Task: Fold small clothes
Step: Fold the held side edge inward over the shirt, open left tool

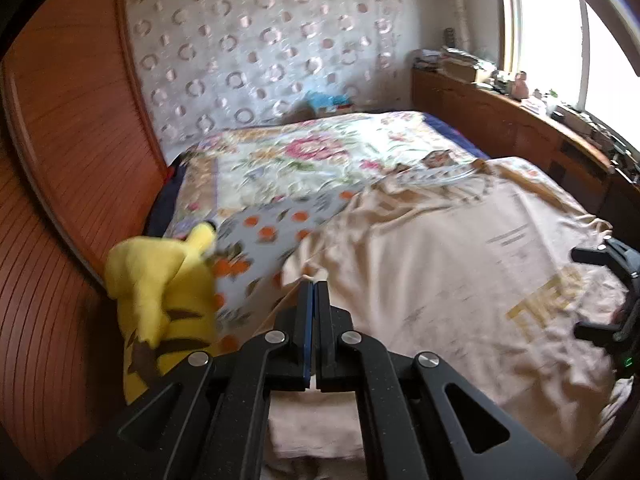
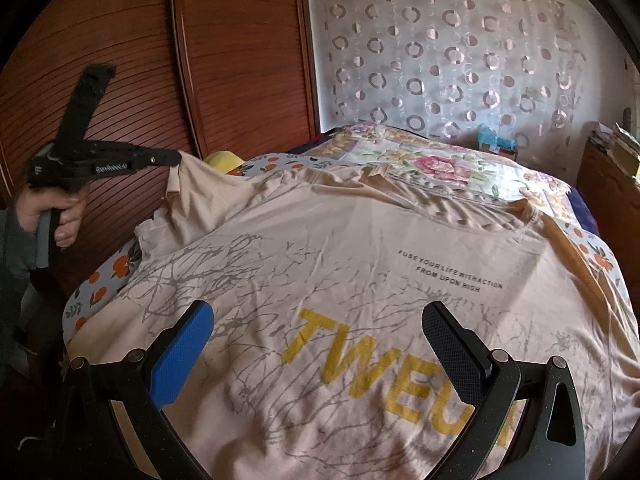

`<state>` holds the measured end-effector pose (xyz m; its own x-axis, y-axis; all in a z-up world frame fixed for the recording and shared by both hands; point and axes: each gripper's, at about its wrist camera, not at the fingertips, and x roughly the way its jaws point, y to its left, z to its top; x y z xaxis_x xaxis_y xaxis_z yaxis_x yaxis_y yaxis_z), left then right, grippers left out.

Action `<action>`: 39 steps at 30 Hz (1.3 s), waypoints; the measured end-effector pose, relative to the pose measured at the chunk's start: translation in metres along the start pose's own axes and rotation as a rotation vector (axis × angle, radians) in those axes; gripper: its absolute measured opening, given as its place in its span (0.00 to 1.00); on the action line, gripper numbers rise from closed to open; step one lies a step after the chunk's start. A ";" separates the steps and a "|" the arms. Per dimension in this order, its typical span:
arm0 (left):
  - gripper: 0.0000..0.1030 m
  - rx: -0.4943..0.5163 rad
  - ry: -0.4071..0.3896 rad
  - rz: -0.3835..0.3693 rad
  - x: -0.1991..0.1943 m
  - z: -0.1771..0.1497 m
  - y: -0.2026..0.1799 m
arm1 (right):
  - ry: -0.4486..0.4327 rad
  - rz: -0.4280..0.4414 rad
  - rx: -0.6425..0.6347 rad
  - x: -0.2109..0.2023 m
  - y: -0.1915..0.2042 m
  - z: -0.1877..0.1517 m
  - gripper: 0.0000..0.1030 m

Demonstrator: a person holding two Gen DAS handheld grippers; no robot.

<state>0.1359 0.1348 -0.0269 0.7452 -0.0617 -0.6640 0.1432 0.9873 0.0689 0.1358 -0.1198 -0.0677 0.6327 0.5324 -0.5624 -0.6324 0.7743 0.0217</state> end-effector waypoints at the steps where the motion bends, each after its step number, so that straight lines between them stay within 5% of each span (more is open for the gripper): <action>1: 0.01 0.008 -0.008 -0.013 -0.002 0.005 -0.007 | -0.002 -0.004 0.004 0.000 0.000 -0.001 1.00; 14: 0.03 0.065 -0.021 -0.144 -0.001 0.037 -0.082 | -0.008 -0.037 0.056 -0.003 0.002 -0.015 1.00; 18: 0.39 0.028 -0.049 -0.142 -0.013 0.026 -0.075 | -0.003 -0.040 0.062 -0.001 0.004 -0.015 1.00; 25: 0.75 -0.047 -0.048 -0.076 -0.023 -0.014 -0.040 | 0.008 -0.015 0.044 0.007 0.008 -0.003 1.00; 28: 0.75 -0.097 -0.035 -0.047 -0.025 -0.034 -0.023 | 0.023 0.032 0.014 0.016 0.012 0.008 0.96; 39: 0.75 -0.227 -0.014 0.042 -0.028 -0.093 0.020 | 0.116 0.183 -0.108 0.078 0.044 0.045 0.52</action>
<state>0.0576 0.1695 -0.0766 0.7566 -0.0202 -0.6536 -0.0370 0.9966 -0.0737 0.1770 -0.0288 -0.0737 0.4514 0.6125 -0.6489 -0.7798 0.6243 0.0468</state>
